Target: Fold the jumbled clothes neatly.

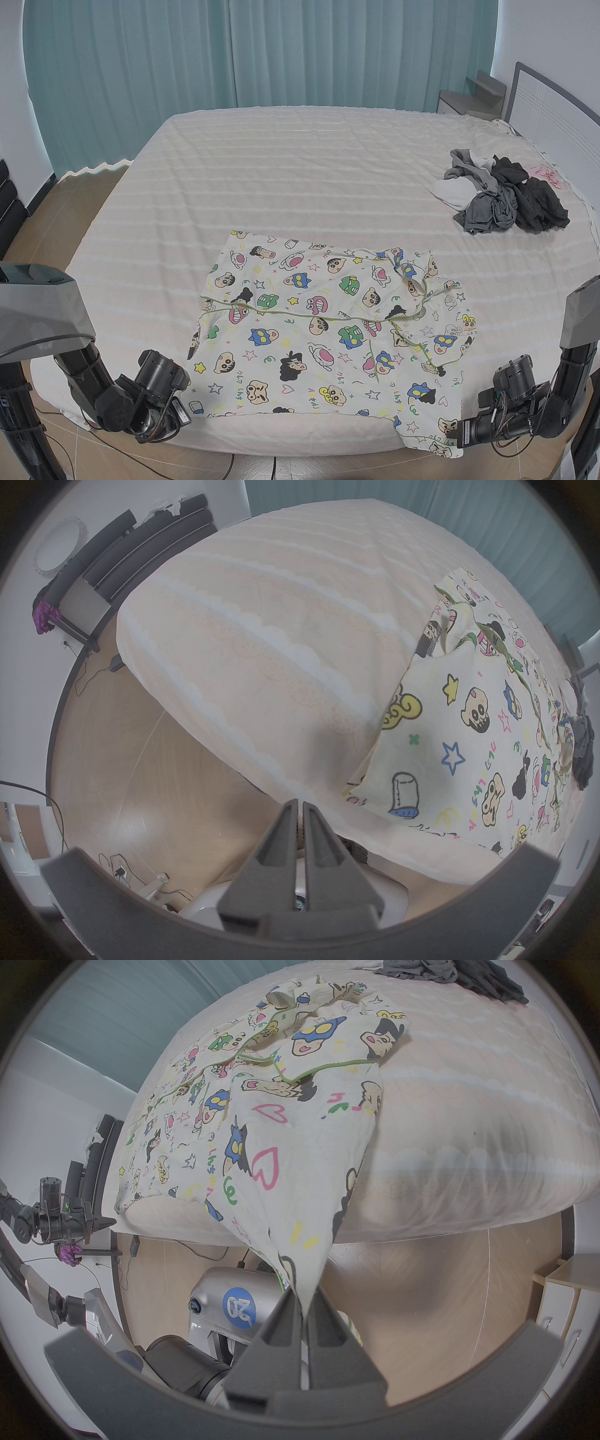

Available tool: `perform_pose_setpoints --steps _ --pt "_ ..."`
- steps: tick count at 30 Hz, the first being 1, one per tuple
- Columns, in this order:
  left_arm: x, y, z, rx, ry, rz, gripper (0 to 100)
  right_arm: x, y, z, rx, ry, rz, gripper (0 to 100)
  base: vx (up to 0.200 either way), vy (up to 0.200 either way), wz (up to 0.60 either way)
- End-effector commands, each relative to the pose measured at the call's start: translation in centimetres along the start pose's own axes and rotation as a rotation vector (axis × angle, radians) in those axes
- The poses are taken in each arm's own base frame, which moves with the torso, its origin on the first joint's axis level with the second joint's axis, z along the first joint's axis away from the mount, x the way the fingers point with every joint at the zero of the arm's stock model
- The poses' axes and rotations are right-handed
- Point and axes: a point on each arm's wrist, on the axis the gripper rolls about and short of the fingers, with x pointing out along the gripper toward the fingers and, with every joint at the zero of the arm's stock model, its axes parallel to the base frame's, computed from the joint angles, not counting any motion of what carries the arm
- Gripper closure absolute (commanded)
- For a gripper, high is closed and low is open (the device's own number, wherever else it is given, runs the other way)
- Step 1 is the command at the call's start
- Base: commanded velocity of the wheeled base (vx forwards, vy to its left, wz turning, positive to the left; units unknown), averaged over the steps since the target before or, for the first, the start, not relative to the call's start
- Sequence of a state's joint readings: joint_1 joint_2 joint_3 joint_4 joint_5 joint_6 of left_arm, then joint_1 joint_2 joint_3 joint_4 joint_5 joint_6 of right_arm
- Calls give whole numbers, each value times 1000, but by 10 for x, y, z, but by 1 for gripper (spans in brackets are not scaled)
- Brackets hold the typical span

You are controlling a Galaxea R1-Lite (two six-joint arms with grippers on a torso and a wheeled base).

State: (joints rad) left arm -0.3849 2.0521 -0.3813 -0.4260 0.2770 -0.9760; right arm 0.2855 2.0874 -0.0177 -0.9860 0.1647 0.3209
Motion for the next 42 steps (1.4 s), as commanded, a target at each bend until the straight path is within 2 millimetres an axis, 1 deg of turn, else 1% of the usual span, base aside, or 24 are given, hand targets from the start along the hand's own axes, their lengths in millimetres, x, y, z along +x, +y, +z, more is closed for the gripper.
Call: perform_pose_setpoints --steps 1,2,3,5,6,9,11,15,17,20,22,24,25,27,28,31,34,36,39,42 --pt "0 1 0 -2 1 1 100 -1 -1 -5 -1 21 -4 100 0 0 0" --pt "0 0 0 -3 -1 -2 100 -1 -1 -5 -1 21 -4 100 0 0 0" --pt "0 0 0 -5 -1 -2 0 -1 -1 -5 0 23 -6 100 0 0 0" --pt "0 0 0 -7 -3 -6 0 -1 -1 -5 1 23 -5 100 0 0 0" --pt "0 0 1 -8 -4 -7 0 -1 -1 -5 1 23 -5 0 0 0 0" --pt "-3 -1 2 -14 -10 -21 0 -2 -1 -4 7 12 -4 0 0 0 0" --pt "-10 -1 5 -23 -17 -49 0 -5 -2 -3 19 -3 -15 0 0 0 0" --pt "-41 -4 21 -79 -51 -211 0 -13 -9 4 53 -75 -74 0 0 0 0" --pt "-57 -4 26 -90 -53 -294 0 -21 -10 8 68 -131 -78 0 0 0 0" --pt "-77 -5 32 -106 -76 -395 0 -40 -8 17 84 -253 -53 0 0 0 0" --pt "-87 -8 37 -137 -91 -449 0 -53 -4 25 103 -354 -18 0 0 0 0" --pt "-87 -8 37 -140 -89 -454 0 -54 -4 26 104 -363 -15 0 0 0 0" --pt "-97 -11 41 -186 -43 -546 0 -72 6 45 151 -516 58 0 0 0 0" --pt "-104 -11 46 -196 -21 -606 0 -78 12 62 184 -589 102 0 100 0 0" --pt "-105 -11 46 -193 -14 -617 0 -78 14 66 187 -600 111 0 200 0 0" --pt "-108 -11 45 -187 8 -646 0 -77 20 86 221 -640 151 0 200 0 0" --pt "-106 -11 45 -192 10 -644 0 -75 28 106 280 -675 203 0 200 0 0" --pt "-106 -11 46 -198 6 -644 0 -68 34 118 329 -672 238 0 200 0 0" --pt "-106 -10 46 -201 -3 -650 0 -43 47 137 417 -626 290 0 133 0 0" --pt "-106 -10 47 -205 -9 -656 0 -22 55 149 514 -593 322 0 0 0 0"
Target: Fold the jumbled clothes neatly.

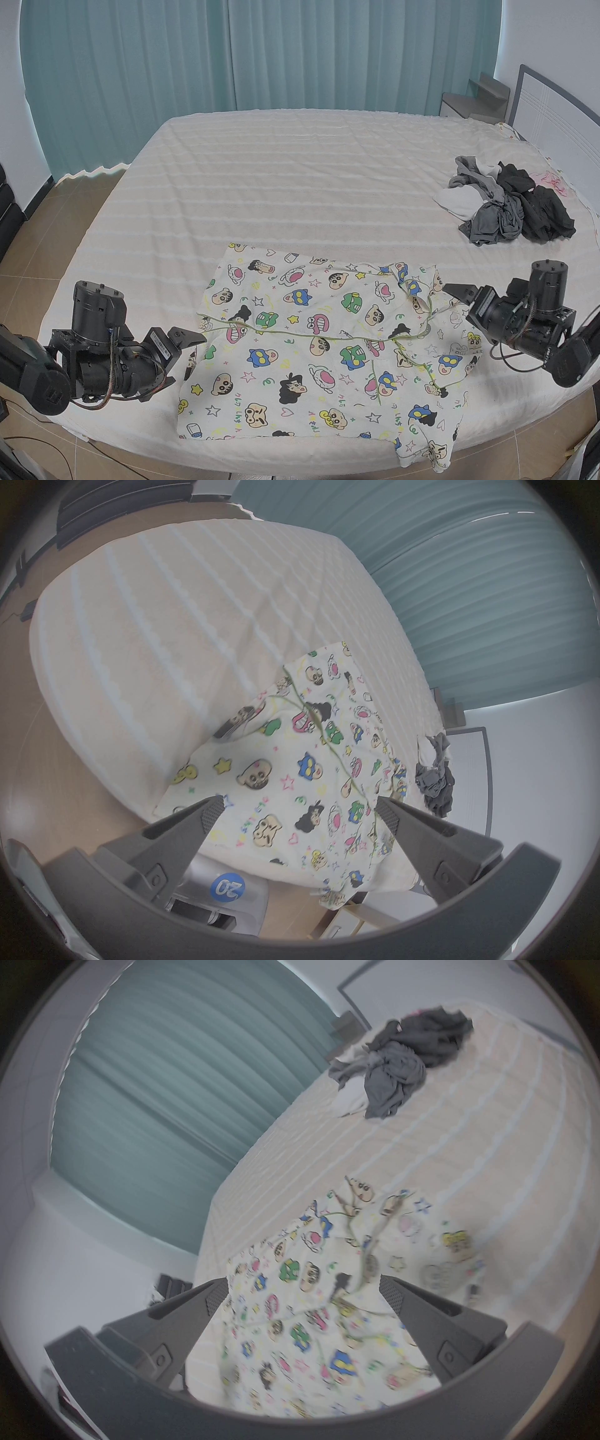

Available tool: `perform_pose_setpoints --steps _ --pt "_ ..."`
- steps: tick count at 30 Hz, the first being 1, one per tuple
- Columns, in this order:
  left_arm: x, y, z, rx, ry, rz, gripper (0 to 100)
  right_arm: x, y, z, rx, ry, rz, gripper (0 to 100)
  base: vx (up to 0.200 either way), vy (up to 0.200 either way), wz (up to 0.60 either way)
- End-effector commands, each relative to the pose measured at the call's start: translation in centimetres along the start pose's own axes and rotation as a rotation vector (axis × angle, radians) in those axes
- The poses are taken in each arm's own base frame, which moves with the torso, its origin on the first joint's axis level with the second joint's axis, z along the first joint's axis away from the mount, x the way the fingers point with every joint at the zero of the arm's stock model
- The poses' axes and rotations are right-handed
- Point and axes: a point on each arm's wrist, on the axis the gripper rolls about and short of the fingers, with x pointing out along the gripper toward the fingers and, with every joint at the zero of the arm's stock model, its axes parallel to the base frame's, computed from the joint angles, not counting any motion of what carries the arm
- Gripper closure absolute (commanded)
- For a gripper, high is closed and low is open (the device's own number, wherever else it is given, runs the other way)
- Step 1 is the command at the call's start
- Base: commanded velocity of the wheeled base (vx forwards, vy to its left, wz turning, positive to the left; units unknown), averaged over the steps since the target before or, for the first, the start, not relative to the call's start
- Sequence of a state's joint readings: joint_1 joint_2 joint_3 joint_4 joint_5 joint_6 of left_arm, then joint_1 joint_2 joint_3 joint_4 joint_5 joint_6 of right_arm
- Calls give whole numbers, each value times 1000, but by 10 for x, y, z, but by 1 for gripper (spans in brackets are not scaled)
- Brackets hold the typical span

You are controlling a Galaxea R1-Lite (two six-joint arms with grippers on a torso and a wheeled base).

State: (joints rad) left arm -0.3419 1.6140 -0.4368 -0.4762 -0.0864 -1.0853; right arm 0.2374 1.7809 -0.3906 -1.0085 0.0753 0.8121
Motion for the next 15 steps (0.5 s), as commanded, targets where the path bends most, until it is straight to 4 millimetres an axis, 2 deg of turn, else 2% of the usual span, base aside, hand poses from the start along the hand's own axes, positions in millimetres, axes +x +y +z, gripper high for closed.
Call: perform_pose_setpoints --steps 1,2,4,5,6,12,15 --pt "-3 -1 2 -7 -14 -22 0 52 8 -14 114 59 -2 0 0 0 0" --pt "-3 -1 3 -16 -21 -28 0 68 9 -19 150 77 -8 0 0 0 0" --pt "-3 -3 4 -51 -32 -48 0 84 8 -23 172 102 -29 0 0 0 0" --pt "-3 -3 4 -51 -32 -48 0 84 8 -23 172 102 -29 0 0 0 0" --pt "-3 -5 6 -81 -46 -70 0 98 11 -26 205 125 -50 0 0 0 0" --pt "-5 -3 6 -90 -56 -83 0 118 25 -11 258 139 -138 0 0 0 0" --pt "-4 -2 5 -83 -53 -76 0 126 25 -13 252 127 -181 0 0 0 0"
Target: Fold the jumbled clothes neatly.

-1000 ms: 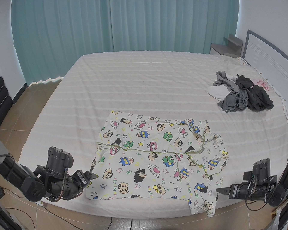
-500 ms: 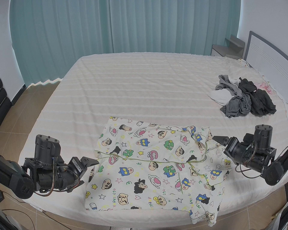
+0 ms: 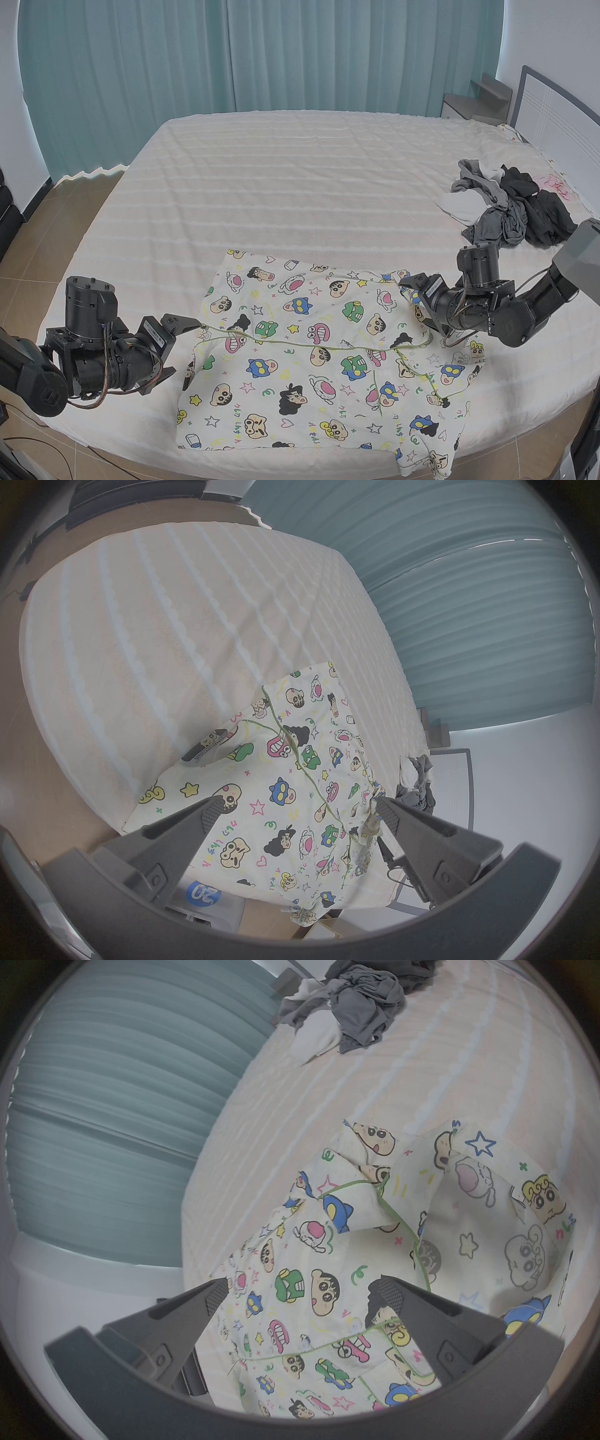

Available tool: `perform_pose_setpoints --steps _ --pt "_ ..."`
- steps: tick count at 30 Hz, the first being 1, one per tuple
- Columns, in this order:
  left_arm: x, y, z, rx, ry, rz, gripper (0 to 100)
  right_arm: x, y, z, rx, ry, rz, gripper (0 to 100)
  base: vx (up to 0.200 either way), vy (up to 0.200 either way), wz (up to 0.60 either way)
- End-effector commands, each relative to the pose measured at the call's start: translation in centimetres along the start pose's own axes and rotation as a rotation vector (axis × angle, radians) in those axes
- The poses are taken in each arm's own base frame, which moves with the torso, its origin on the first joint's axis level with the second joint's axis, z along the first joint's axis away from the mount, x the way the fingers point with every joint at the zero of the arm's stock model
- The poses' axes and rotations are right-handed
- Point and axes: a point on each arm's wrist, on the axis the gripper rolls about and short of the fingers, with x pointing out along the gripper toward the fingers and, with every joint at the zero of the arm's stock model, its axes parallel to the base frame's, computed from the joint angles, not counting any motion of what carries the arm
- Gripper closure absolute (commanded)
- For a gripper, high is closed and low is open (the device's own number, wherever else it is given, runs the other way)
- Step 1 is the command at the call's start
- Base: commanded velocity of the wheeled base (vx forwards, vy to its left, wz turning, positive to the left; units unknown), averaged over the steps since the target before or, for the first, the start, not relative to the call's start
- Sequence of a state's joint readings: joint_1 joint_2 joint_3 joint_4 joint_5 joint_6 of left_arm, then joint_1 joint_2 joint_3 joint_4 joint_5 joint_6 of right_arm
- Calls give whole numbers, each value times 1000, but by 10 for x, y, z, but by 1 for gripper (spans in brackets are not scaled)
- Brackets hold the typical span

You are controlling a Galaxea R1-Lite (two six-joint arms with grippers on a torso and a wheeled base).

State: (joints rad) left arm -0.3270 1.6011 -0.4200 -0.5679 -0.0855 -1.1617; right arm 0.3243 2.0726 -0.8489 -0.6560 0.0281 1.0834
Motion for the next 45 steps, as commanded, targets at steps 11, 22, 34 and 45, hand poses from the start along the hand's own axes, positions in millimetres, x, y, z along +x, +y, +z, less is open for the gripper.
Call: perform_pose_setpoints --steps 11,22,34,45 --pt "6 7 -3 -2 21 30 0 52 -1 1 4 -29 -95 0 0 0 0" --pt "6 7 -3 -2 14 33 0 103 42 51 -116 -353 -41 0 0 0 0" --pt "6 9 -3 -3 14 39 0 96 117 105 -270 -635 202 0 0 0 0" --pt "7 10 -4 -3 20 45 0 122 83 96 -374 -585 97 0 0 0 0"
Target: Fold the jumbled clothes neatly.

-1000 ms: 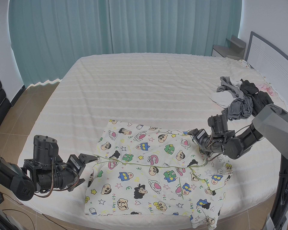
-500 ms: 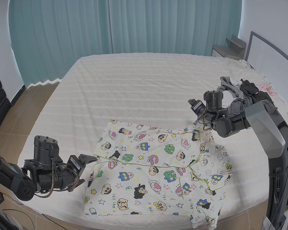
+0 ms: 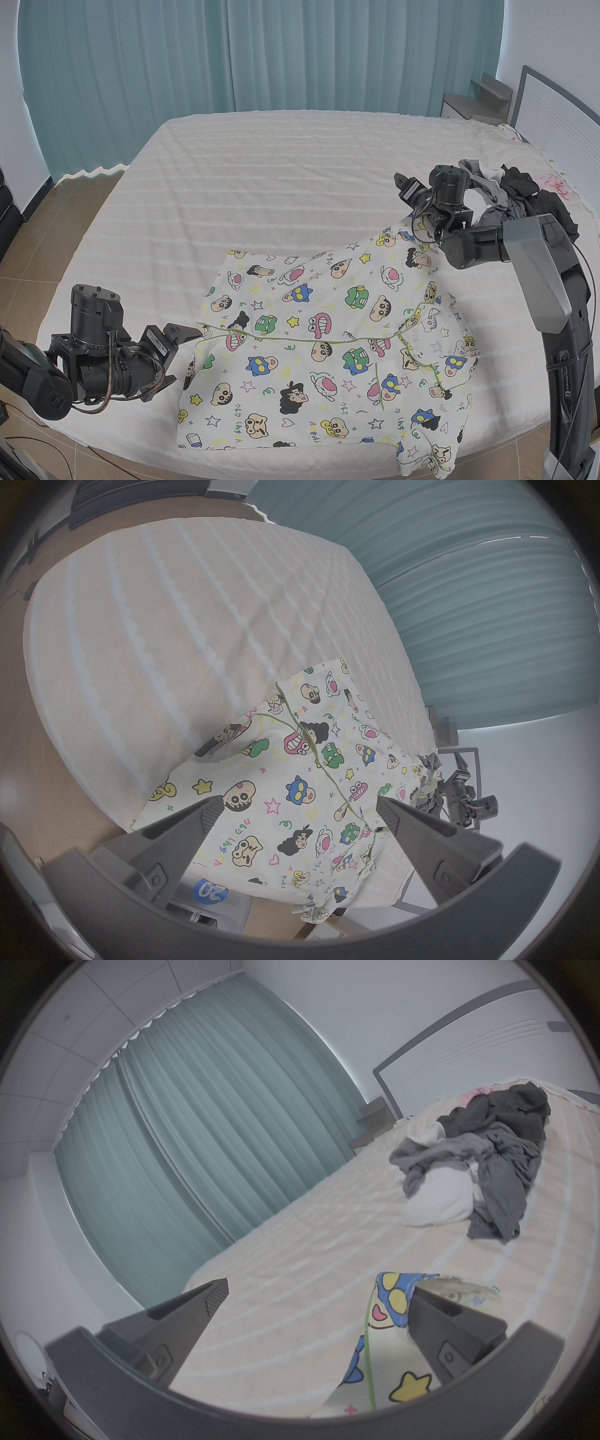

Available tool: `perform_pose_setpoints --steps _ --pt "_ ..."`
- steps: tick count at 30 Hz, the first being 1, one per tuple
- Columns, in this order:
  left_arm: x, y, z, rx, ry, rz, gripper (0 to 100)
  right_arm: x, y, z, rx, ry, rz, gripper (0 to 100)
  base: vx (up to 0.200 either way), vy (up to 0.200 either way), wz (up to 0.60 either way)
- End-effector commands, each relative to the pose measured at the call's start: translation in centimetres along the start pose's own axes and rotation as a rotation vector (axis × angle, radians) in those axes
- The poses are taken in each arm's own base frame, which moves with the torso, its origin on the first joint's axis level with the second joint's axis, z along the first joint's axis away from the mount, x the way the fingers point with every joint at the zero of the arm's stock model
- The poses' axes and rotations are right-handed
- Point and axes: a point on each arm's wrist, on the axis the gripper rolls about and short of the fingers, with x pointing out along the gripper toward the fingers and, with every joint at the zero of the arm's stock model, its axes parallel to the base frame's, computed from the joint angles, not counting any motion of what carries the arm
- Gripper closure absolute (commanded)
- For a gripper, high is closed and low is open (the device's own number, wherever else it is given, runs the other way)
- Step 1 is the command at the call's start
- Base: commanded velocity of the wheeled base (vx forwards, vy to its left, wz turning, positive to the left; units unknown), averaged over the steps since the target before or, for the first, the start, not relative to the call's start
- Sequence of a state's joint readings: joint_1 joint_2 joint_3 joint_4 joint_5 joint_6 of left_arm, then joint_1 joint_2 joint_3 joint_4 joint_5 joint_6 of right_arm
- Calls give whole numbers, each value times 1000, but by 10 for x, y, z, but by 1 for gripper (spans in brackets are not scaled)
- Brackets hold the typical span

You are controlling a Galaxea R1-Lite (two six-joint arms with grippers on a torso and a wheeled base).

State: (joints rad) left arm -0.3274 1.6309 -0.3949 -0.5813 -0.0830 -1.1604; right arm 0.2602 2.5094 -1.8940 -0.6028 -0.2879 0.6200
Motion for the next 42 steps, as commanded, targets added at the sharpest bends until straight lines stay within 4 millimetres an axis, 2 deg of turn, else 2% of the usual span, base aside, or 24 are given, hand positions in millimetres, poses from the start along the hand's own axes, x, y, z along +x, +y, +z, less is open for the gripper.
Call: perform_pose_setpoints --steps 1,9,19,25,29,33,35,39,42 --pt "3 2 -1 -1 6 13 0 0 -26 -33 -43 93 -67 0 0 0 0" --pt "7 4 -3 0 14 21 0 -2 -27 -35 -65 114 -78 0 0 0 0" --pt "7 4 -3 2 17 22 0 -21 -35 -36 -142 270 -134 0 0 0 0" --pt "8 4 -3 2 19 24 0 -40 -38 -33 -148 345 -125 0 0 0 0" --pt "6 2 -2 -6 7 -1 0 -60 -46 -22 -145 399 -127 0 0 0 0" --pt "4 5 -4 1 2 -28 0 -69 -55 -13 -140 420 -143 0 0 0 0" --pt "4 5 -4 5 -5 -55 0 -74 -64 -11 -129 445 -152 0 0 0 0" --pt "5 5 -4 10 -17 -64 0 -78 -76 -19 -100 489 -169 0 150 0 0" --pt "6 5 -6 14 -10 -59 0 -78 -78 -31 76 515 -206 0 0 0 0"
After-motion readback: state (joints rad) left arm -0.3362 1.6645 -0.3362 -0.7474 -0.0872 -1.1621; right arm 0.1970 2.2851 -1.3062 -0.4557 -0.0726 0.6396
